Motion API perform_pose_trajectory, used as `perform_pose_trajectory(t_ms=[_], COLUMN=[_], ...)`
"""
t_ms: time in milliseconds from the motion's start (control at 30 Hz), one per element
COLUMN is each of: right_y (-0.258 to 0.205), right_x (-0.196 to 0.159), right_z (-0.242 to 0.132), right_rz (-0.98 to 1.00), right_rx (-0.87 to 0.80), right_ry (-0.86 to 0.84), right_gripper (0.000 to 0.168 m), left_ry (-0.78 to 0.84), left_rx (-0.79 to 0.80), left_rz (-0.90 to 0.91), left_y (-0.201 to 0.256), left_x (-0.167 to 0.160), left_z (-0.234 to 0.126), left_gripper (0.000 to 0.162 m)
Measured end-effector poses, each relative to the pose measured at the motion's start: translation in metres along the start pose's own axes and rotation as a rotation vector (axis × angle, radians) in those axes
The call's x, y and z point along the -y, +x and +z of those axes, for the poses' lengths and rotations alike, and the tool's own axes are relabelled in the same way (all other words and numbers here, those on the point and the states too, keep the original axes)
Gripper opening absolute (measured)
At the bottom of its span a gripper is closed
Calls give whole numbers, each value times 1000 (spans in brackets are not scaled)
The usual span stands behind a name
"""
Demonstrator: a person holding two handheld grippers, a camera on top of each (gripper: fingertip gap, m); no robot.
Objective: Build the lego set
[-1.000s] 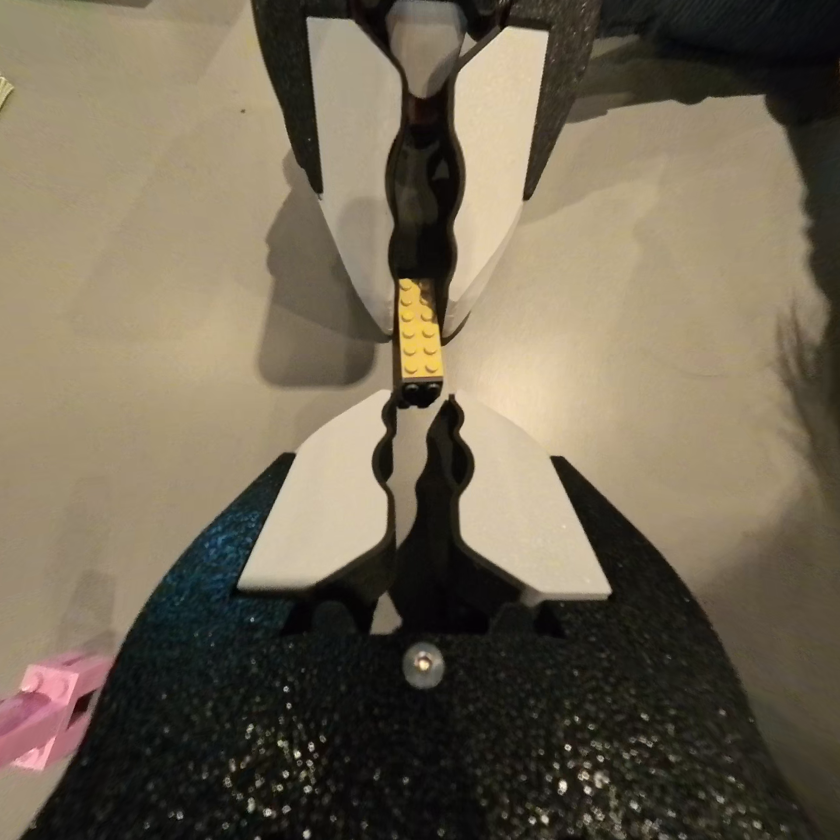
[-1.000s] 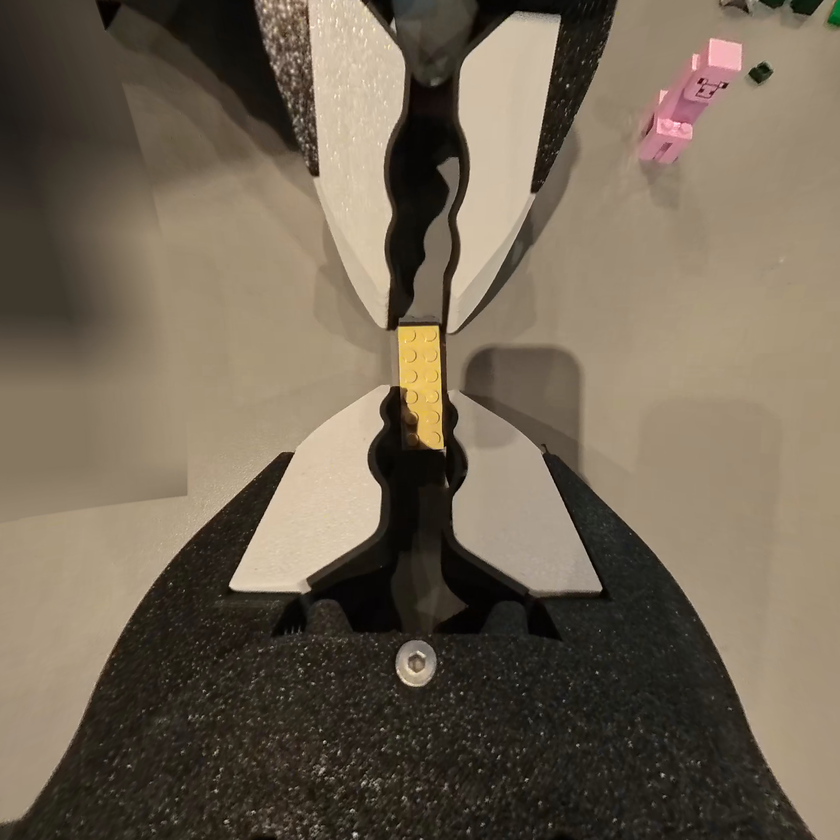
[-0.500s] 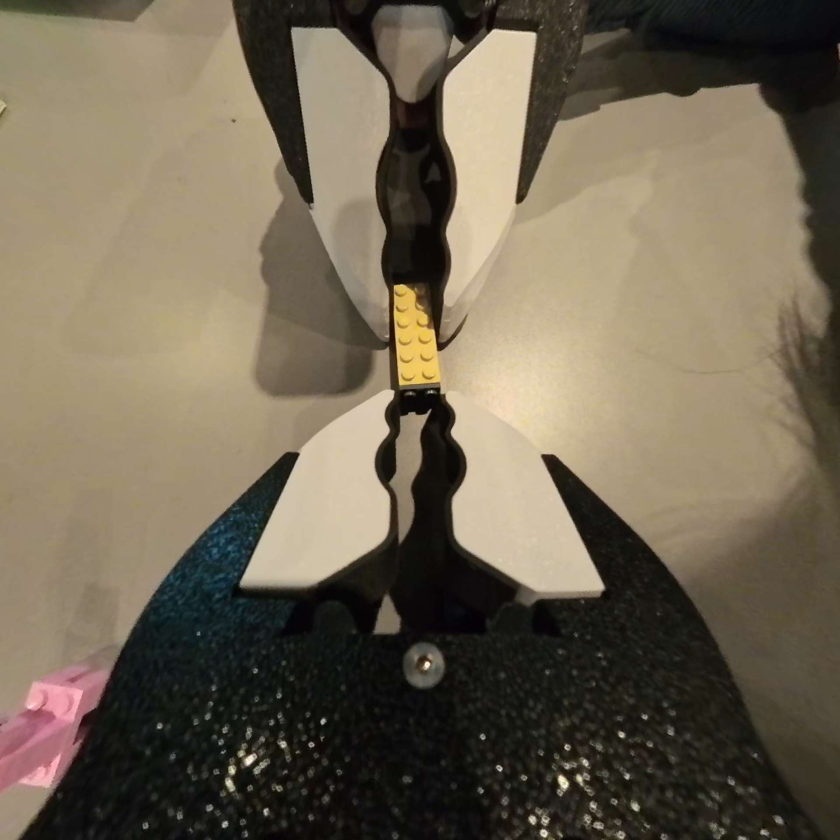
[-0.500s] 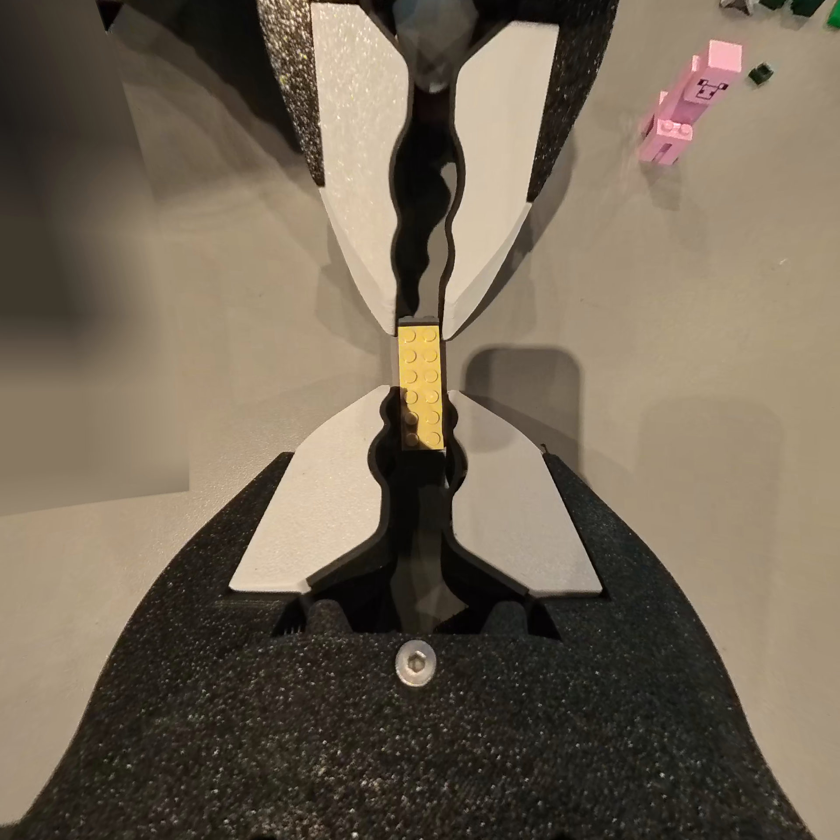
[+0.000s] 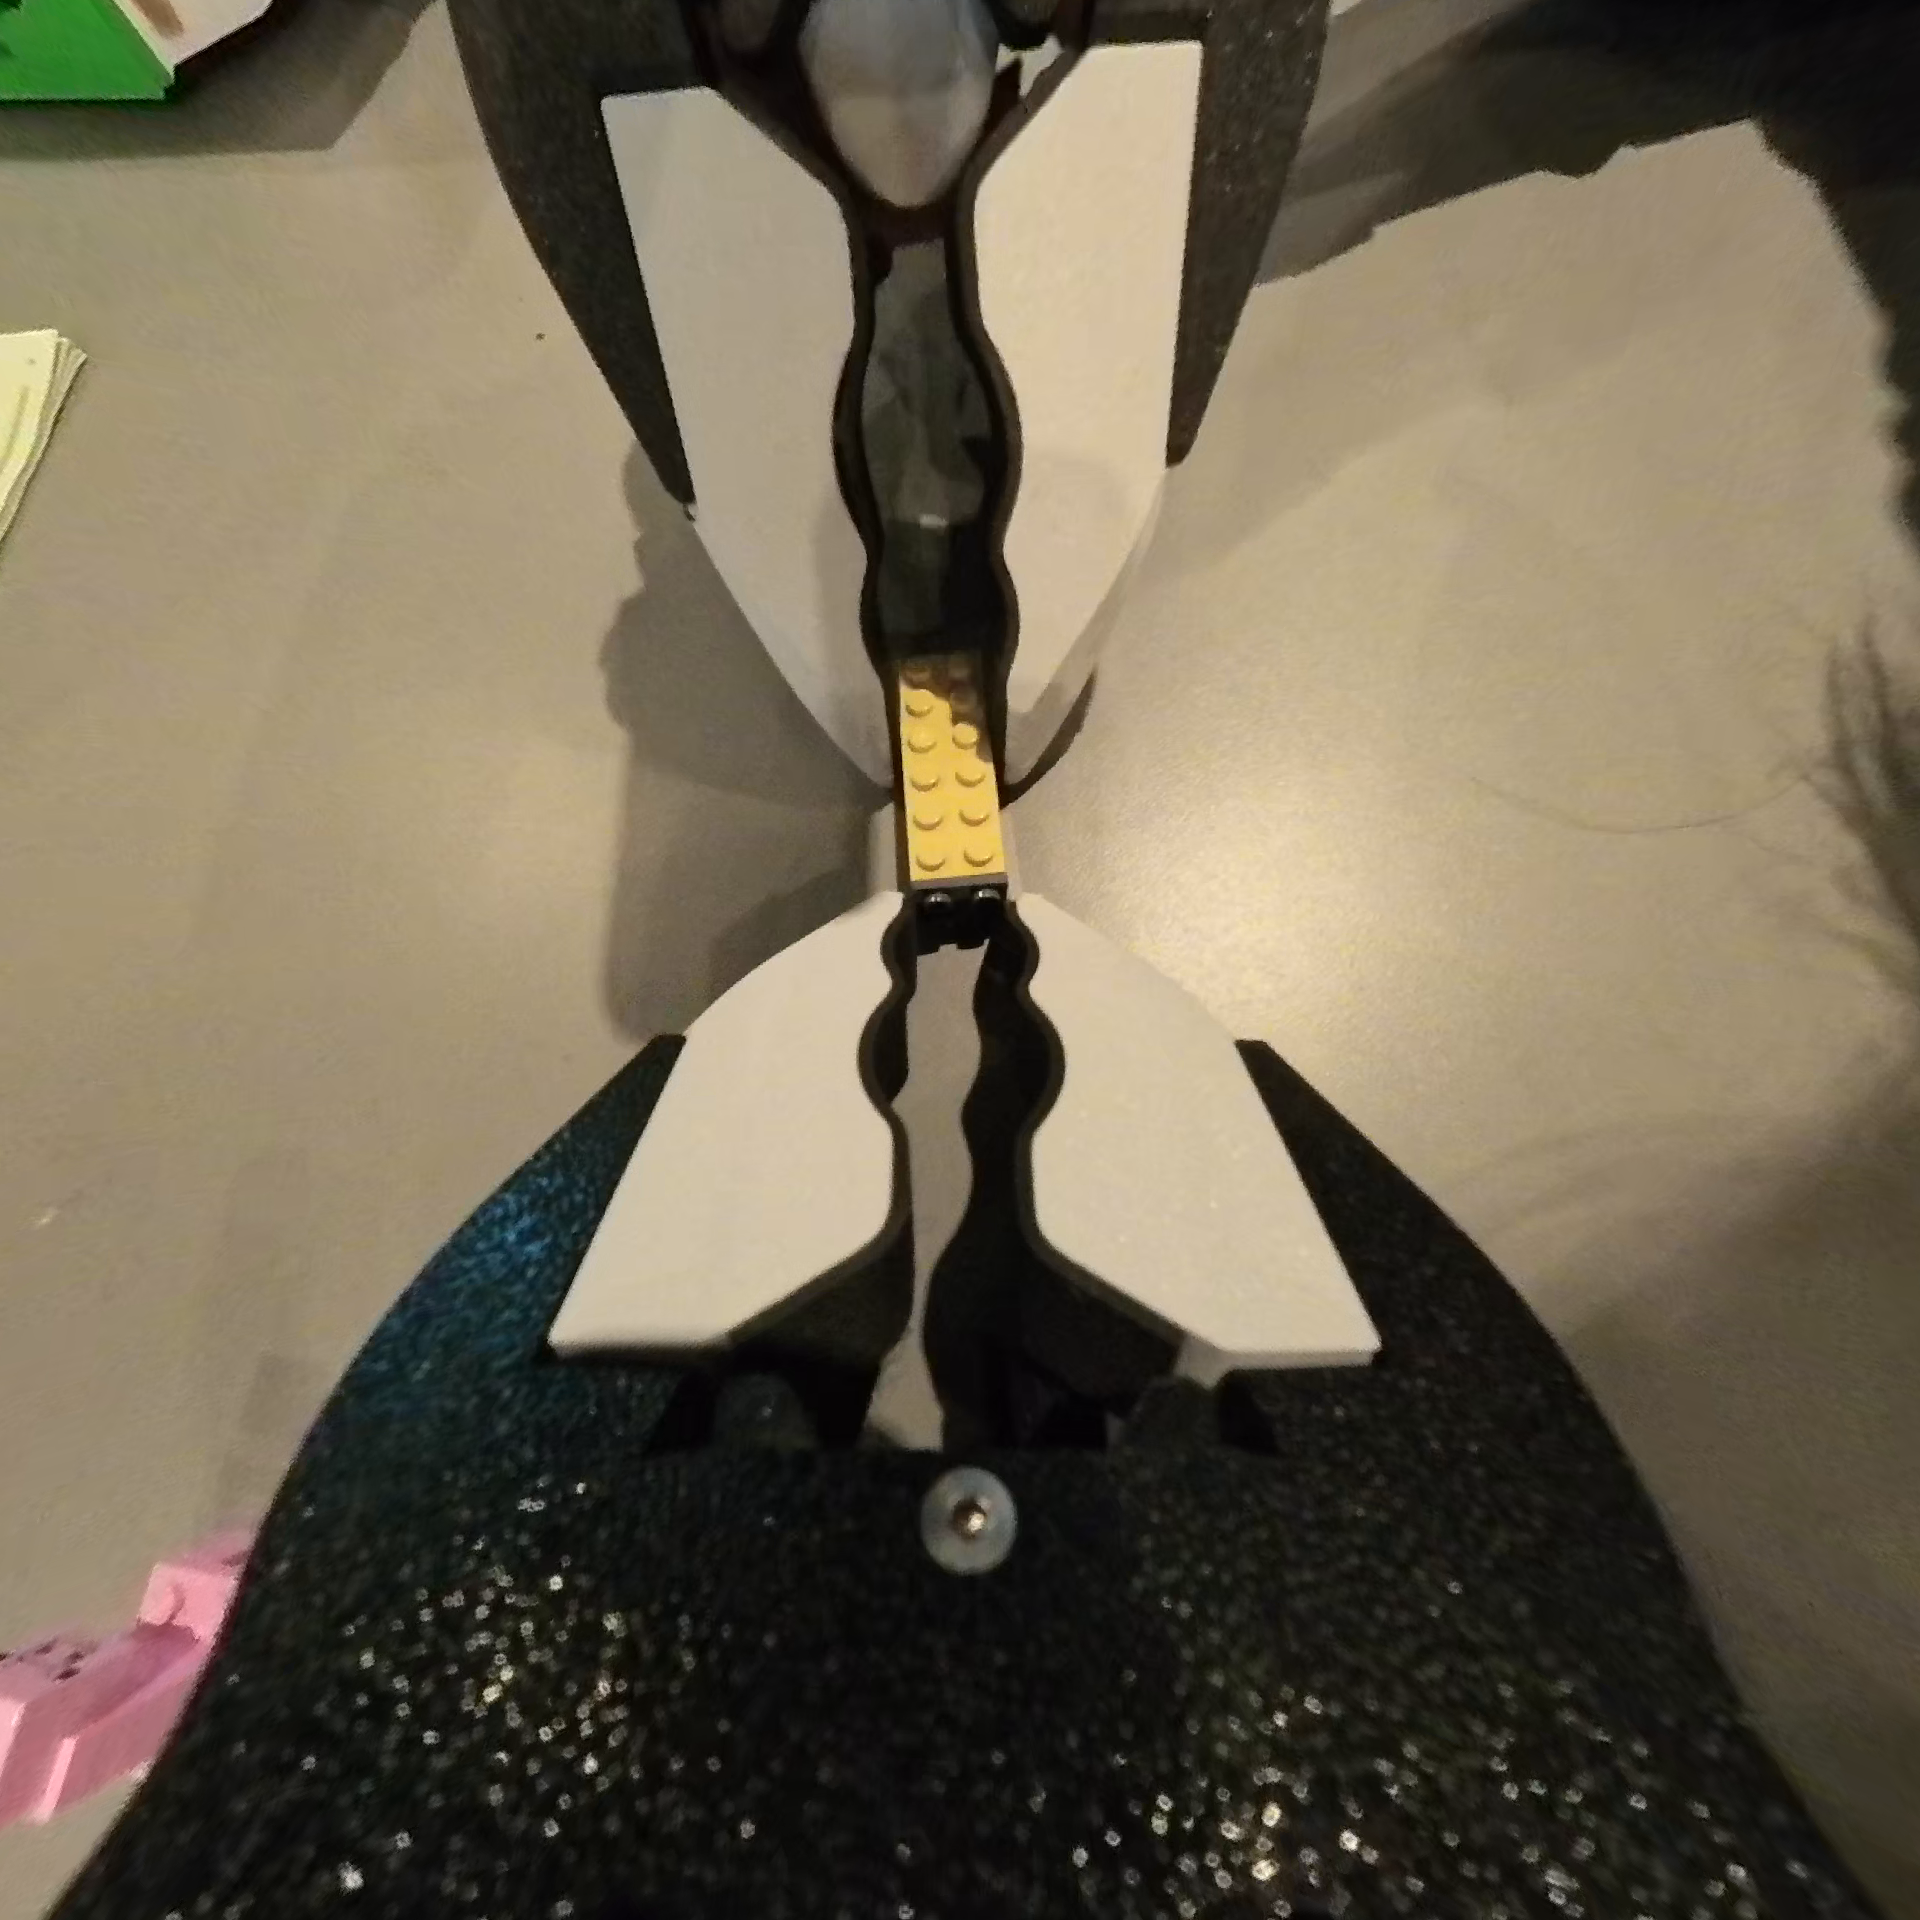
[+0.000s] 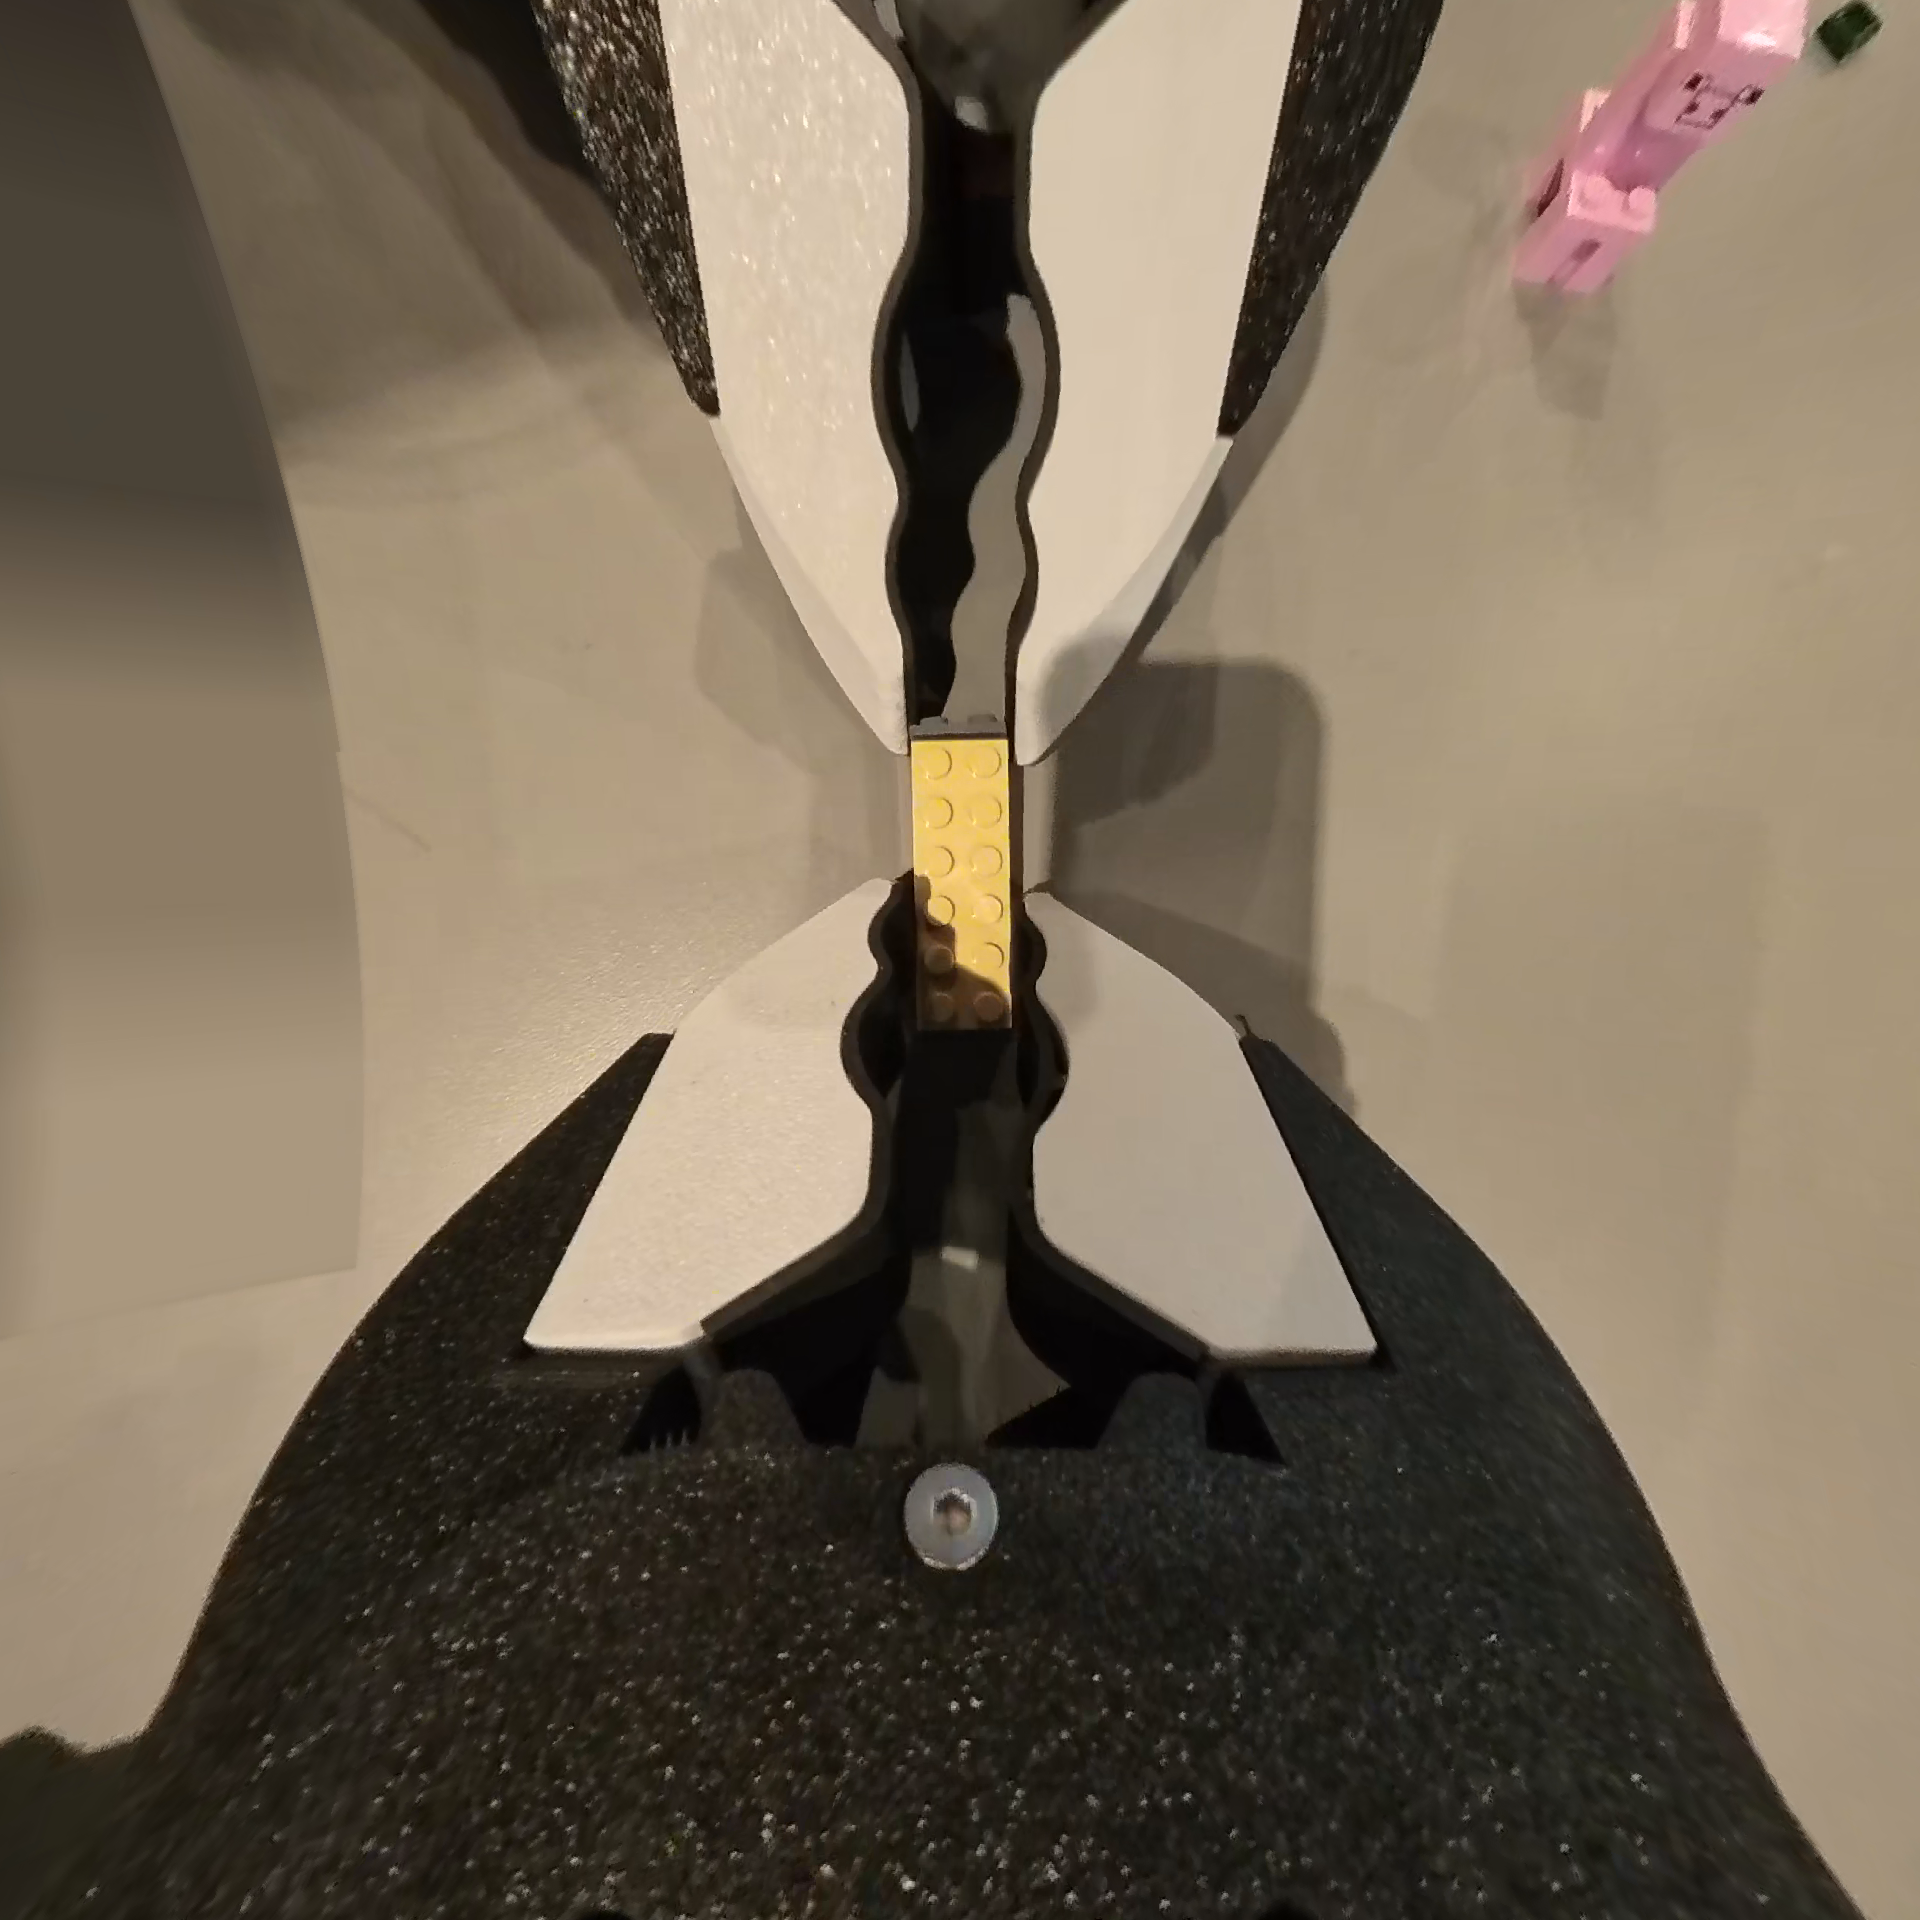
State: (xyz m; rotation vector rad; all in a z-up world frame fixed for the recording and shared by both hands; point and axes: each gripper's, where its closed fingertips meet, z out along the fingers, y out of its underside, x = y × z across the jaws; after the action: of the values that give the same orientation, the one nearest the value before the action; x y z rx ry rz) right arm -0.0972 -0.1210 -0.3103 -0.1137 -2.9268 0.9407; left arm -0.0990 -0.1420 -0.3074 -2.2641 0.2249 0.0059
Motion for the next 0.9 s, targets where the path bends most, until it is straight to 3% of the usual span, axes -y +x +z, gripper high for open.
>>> perform_pose_trajectory(t_ms=[567, 900], right_y=[-3, -1], right_x=[-2, -1], right_z=[-2, -9], right_rz=[30, 56], right_rx=[17, -26], right_ry=[-32, -15], right_gripper=[17, 31], left_ry=[-3, -5], left_rx=[-25, -32], left_rz=[-37, -61], left_y=[3, 3], left_x=[2, 2], left_z=[2, 3], left_gripper=[15, 15])
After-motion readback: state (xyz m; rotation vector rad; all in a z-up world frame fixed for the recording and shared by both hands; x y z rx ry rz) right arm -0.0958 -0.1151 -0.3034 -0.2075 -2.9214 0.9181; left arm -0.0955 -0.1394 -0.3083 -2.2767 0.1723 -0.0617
